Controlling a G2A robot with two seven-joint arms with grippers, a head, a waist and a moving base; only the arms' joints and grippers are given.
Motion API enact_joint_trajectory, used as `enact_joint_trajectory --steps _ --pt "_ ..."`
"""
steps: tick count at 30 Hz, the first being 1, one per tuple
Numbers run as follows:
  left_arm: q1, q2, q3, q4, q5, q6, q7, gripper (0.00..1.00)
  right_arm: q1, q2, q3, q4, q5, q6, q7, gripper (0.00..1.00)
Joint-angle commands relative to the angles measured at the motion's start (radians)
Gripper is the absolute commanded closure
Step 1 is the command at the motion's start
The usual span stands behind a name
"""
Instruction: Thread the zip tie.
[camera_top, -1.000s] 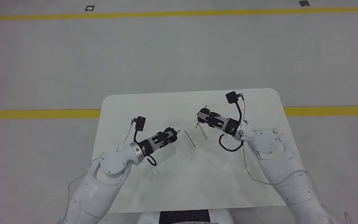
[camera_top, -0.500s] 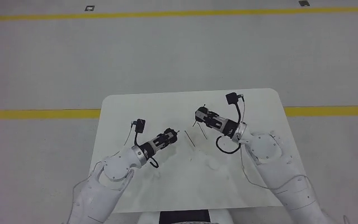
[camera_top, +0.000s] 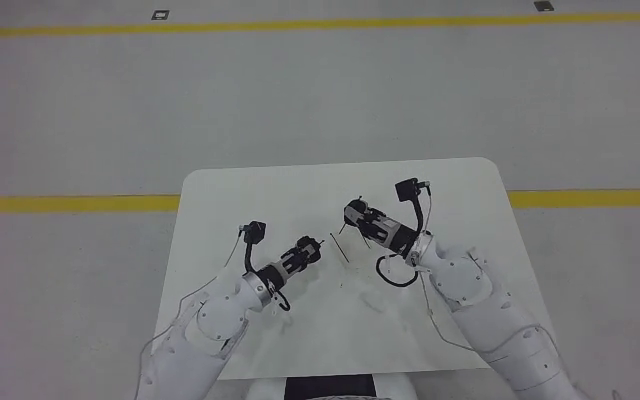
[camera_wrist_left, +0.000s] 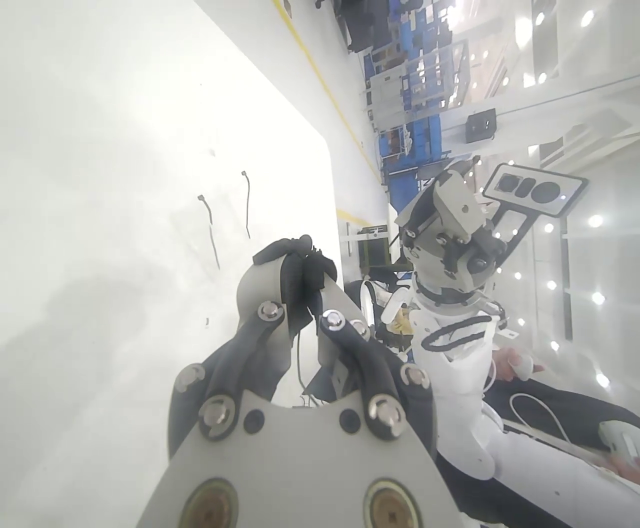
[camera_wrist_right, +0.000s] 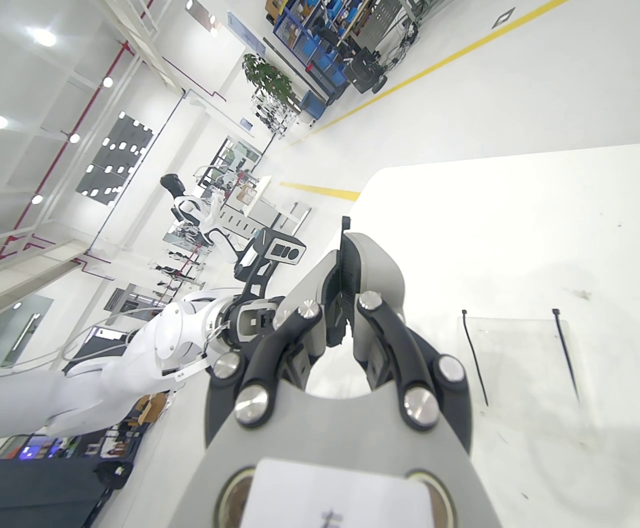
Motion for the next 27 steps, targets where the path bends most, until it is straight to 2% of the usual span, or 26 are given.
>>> enact_joint_trajectory --steps 1,25,27 --pt "0.0 0.0 0.0 0.0 0.0 0.0 0.0 1.0 0.0 0.0 0.0 0.0 0.0 0.0 0.001 1.0" --pt "0.0 0.0 0.001 0.0 -0.002 0.0 0.002 1.0 0.0 0.0 0.0 0.0 0.0 0.0 0.001 1.0" --pt "-0.005 -0.002 0.007 -0.013 -0.024 0.007 0.012 1.0 0.0 0.0 0.0 0.0 0.0 0.0 0.001 1.0"
